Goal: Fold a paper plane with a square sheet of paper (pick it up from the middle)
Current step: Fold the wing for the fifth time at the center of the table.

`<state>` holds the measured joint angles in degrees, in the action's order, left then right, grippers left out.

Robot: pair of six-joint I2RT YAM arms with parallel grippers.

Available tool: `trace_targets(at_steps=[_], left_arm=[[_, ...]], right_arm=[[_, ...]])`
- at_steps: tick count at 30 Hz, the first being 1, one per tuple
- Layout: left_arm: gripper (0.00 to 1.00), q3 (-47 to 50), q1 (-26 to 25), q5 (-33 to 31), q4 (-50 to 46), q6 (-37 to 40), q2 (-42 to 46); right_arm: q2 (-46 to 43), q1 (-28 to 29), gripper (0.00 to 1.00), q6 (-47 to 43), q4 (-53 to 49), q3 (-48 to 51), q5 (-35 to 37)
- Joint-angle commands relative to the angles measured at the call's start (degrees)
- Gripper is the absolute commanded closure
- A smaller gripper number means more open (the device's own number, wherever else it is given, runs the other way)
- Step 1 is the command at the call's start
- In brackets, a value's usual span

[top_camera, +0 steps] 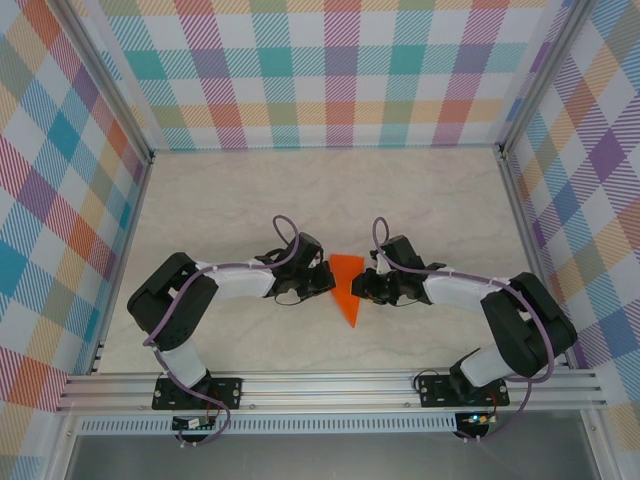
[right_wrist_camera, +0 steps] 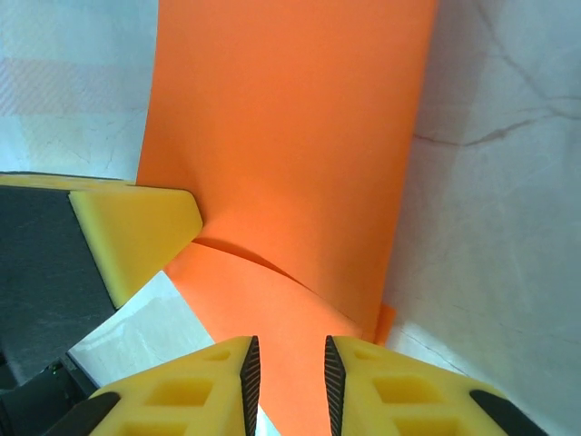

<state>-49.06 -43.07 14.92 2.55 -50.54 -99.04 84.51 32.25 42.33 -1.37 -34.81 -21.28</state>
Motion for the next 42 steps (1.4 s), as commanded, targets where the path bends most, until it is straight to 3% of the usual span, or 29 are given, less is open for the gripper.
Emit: trace_targets(at_steps=[1,12,23,27,36,42], left_arm=[[0.98,1.68,-0.7,-2.12,1.12,-0.95,2.09],[0.96,2.12,-1.35,-2.46,1.63,-1.49,2.66],[0.75,0.99,-1.44,-2.42,-0.05,1.23,2.71],[0.73,-0.33,-0.87,-0.37,0.26,3.73,1.95],[0.74,-0.95,0.96,2.76,1.82,6.47,0.92],[0.91,-0.7,1.15,2.18,0.89,6.78,0.85]], right_arm=[[0.3,0.36,0.73,-1.42,-2.36,-0.74,1.95],[6.21,0.54,0.78,-0.48,-1.65,-4.04,2.02],[9.55,0.36,0.86,-3.63,-4.11,-5.46,3.25],[11.21,0.18,0.88,-6.49,-5.06,-6.92,2.17],[12.82,-0.43,0.87,-9.49,-6.14,-8.48,1.59],[11.45,-0.52,0.85,-9.99,-8.05,-9.31,2.12]])
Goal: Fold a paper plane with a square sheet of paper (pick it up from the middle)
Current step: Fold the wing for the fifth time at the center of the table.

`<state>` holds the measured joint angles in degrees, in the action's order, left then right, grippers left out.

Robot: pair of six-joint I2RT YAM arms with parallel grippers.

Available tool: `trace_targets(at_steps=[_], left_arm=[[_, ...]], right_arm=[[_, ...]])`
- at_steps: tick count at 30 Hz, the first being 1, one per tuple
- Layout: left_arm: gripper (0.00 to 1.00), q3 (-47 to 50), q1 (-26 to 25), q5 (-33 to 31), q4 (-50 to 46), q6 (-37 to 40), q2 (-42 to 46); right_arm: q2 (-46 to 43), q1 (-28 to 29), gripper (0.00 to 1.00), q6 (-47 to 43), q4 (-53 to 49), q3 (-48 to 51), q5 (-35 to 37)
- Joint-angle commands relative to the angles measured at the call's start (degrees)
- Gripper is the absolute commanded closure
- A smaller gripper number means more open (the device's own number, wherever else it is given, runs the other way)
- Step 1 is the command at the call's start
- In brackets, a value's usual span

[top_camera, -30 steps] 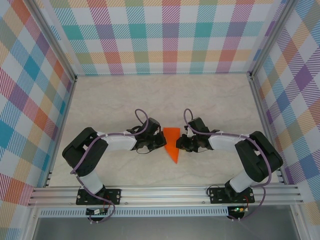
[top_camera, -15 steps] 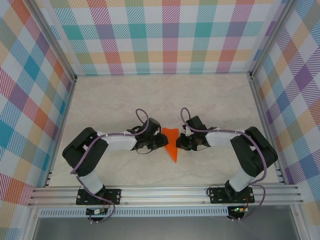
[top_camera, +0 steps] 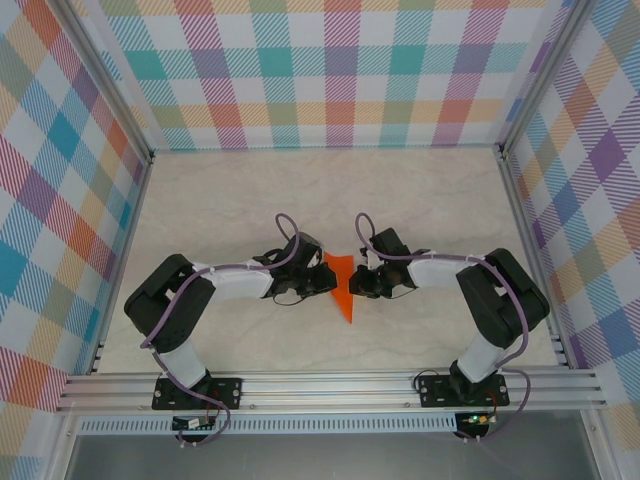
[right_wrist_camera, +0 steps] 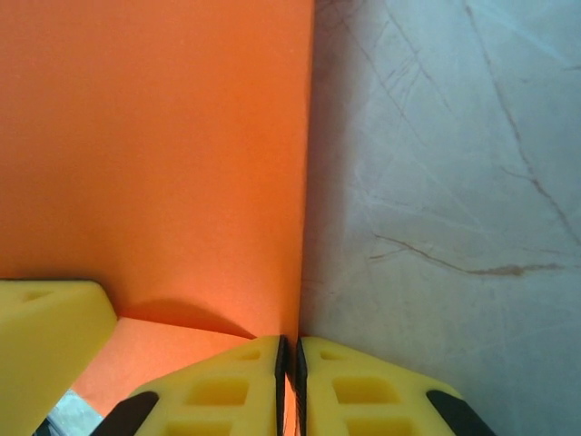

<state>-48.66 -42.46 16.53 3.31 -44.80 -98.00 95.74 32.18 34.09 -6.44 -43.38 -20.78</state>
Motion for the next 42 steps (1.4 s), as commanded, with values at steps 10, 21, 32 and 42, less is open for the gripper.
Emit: trace_targets(at_steps=[10,21,32,42], left_arm=[[0.94,-0.36,0.47,-1.15,0.47,-4.77,0.35],[0.94,-1.96,0.45,-0.8,-0.97,-5.83,0.13],[0.94,-2.75,0.49,-0.28,-1.81,-6.18,-0.59],[0.94,-2.49,0.46,-0.19,-2.05,-6.05,-0.32]], right_arm=[[-15.36,1.16,0.63,-1.94,-5.94,3.87,11.17],[-21.24,16.42,0.56,-8.75,2.16,11.06,28.27],[-14.01,29.5,0.58,-16.11,7.04,8.76,41.04],[-9.57,31.8,0.6,-17.76,8.73,7.11,48.12]])
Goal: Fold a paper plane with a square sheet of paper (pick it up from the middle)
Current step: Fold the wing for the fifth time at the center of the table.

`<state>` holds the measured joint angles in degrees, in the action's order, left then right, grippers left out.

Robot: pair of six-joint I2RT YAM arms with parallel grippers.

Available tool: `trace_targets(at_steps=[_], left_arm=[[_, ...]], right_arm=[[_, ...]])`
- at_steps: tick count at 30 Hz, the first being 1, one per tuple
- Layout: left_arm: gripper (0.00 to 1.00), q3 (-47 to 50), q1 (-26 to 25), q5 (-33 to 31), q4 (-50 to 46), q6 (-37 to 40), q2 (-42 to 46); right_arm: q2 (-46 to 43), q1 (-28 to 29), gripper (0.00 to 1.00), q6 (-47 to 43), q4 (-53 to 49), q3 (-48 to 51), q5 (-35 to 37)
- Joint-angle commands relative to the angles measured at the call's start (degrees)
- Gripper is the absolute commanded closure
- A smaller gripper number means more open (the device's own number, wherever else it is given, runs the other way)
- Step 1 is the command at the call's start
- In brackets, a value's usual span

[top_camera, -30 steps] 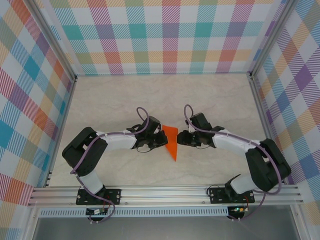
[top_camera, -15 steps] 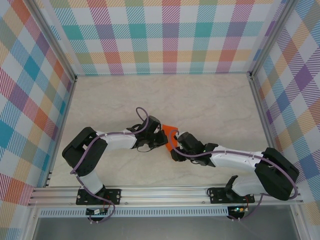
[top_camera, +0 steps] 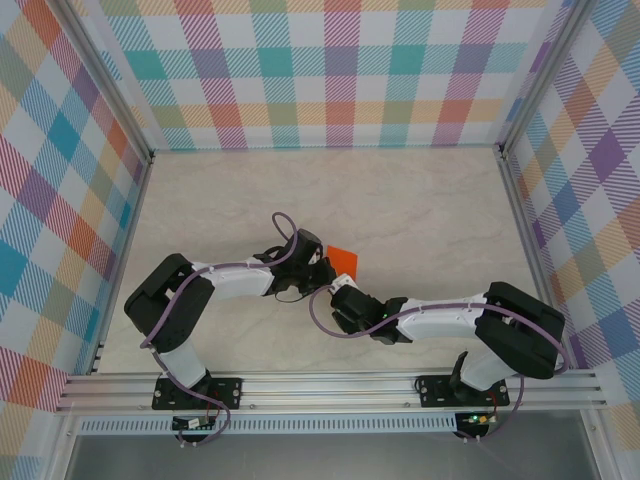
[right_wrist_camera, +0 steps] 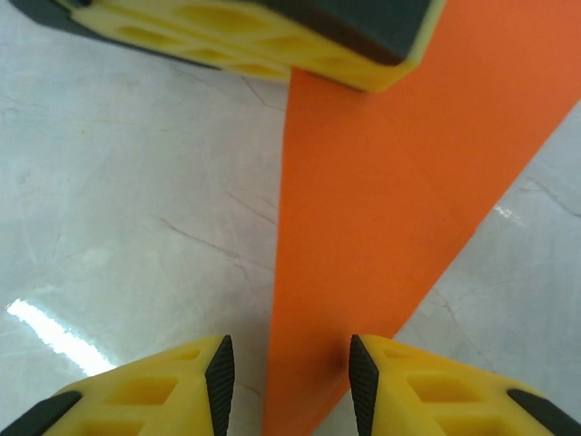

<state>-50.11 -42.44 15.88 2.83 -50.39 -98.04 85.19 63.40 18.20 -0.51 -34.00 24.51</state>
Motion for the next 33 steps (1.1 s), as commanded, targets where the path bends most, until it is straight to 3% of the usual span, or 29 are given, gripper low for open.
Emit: trace_targets(at_steps=[1,13,25,33], left_arm=[[0.94,-1.06,0.39,0.6,-1.58,-0.45,-0.39],[0.94,-1.13,0.25,0.43,-1.43,-1.02,-0.7],[0.94,-1.42,0.31,-0.15,-1.88,-1.64,-0.66],[0.94,-1.67,0.27,0.38,-1.88,-1.63,-0.92]], right_arm=[[1.4,0.74,0.61,-2.0,2.75,-2.58,3.32],[2.6,2.51,0.61,-6.25,8.29,-2.1,6.96],[-4.5,2.52,0.58,-8.79,20.51,10.05,7.69],[-0.81,2.52,0.58,-12.89,24.27,8.56,6.52]])
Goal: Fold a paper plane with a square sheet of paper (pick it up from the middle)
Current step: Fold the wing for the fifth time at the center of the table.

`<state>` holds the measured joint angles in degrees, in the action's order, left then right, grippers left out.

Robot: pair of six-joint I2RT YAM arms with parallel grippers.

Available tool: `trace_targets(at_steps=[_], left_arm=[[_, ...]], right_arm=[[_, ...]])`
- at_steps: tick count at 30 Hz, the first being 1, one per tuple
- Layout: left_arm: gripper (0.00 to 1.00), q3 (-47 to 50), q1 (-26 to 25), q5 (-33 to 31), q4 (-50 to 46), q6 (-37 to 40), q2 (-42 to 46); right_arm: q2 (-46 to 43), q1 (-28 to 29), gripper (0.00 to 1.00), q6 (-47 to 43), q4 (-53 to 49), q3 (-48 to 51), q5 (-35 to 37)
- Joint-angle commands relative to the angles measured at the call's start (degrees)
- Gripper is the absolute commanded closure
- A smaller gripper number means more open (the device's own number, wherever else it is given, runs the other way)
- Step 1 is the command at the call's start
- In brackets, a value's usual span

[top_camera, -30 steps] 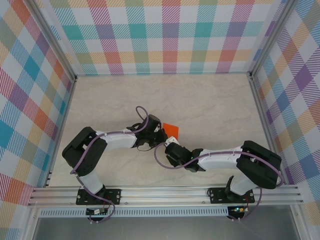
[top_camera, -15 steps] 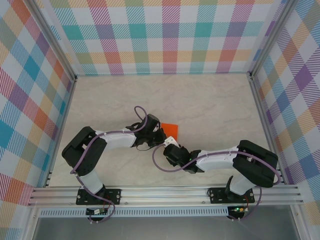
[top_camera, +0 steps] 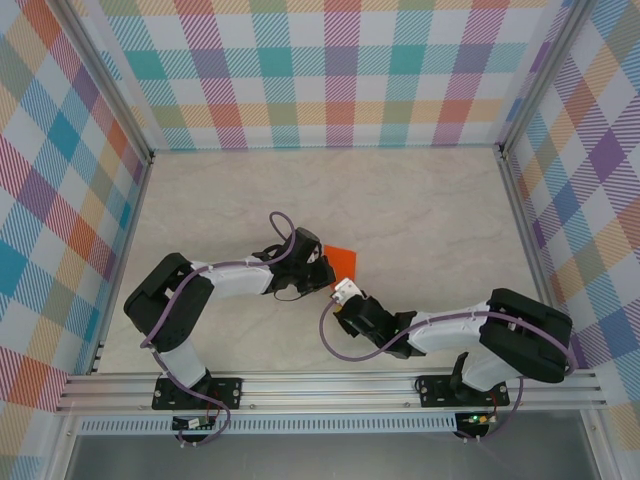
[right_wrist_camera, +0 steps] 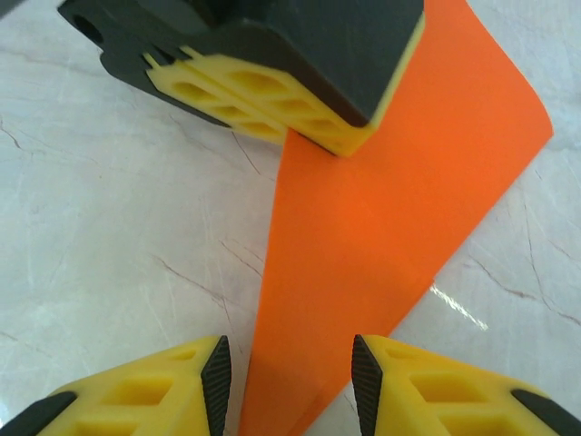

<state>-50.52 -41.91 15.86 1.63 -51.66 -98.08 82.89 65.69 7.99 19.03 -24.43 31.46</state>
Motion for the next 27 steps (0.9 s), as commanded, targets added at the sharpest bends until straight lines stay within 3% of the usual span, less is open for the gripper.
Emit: trace_targets(at_steps=[1,15,27], left_arm=[[0.94,-1.29,-0.27,0.42,-0.81,-0.38,-0.82],[0.94,-1.1,-0.25,0.41,-1.28,-0.25,-0.53],[0.94,-0.83,-0.28,0.52,-1.15,-0.3,-0.58]], right_arm=[[2.01,0.23,0.57,-3.19,5.06,-1.35,-0.34],[6.97,0.11,0.69,-6.77,6.81,-3.58,2.89],[8.4,-0.01,0.72,-6.58,6.47,-4.14,3.52]])
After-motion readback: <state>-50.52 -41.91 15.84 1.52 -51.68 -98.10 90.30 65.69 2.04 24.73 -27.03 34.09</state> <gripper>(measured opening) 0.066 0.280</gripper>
